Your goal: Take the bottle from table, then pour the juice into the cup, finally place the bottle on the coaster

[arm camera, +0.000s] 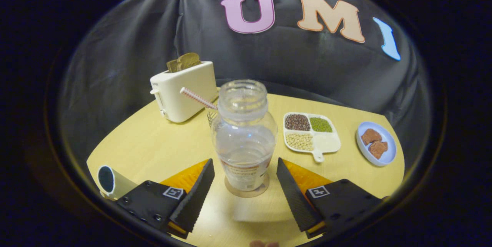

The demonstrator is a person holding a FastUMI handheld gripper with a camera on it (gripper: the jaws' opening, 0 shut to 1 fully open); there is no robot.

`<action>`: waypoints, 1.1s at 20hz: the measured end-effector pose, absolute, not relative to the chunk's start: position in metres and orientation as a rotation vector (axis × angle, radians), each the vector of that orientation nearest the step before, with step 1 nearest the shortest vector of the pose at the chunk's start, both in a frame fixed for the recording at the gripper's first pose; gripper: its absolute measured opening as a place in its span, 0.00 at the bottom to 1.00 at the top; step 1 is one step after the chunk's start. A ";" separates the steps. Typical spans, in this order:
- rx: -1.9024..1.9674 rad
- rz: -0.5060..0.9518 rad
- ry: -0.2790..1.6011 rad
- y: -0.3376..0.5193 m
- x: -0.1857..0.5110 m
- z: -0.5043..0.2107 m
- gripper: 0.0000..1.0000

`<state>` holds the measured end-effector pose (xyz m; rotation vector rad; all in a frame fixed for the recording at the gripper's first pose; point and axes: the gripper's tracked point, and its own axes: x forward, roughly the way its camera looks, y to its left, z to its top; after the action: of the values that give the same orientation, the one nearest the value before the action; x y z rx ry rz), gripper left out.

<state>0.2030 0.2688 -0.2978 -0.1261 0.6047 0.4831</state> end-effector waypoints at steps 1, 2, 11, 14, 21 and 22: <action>-0.123 0.483 0.589 0.268 0.203 -0.290 1.00; -0.115 0.483 0.573 0.268 0.202 -0.280 1.00; -0.117 0.442 0.380 0.241 0.205 -0.176 1.00; -0.132 0.412 0.284 0.223 0.206 -0.123 1.00; -0.145 0.337 0.137 0.172 0.193 -0.023 1.00; -0.137 0.326 0.128 0.166 0.190 -0.012 1.00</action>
<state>0.1901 0.1657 -0.0118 -0.1367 0.1277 0.3257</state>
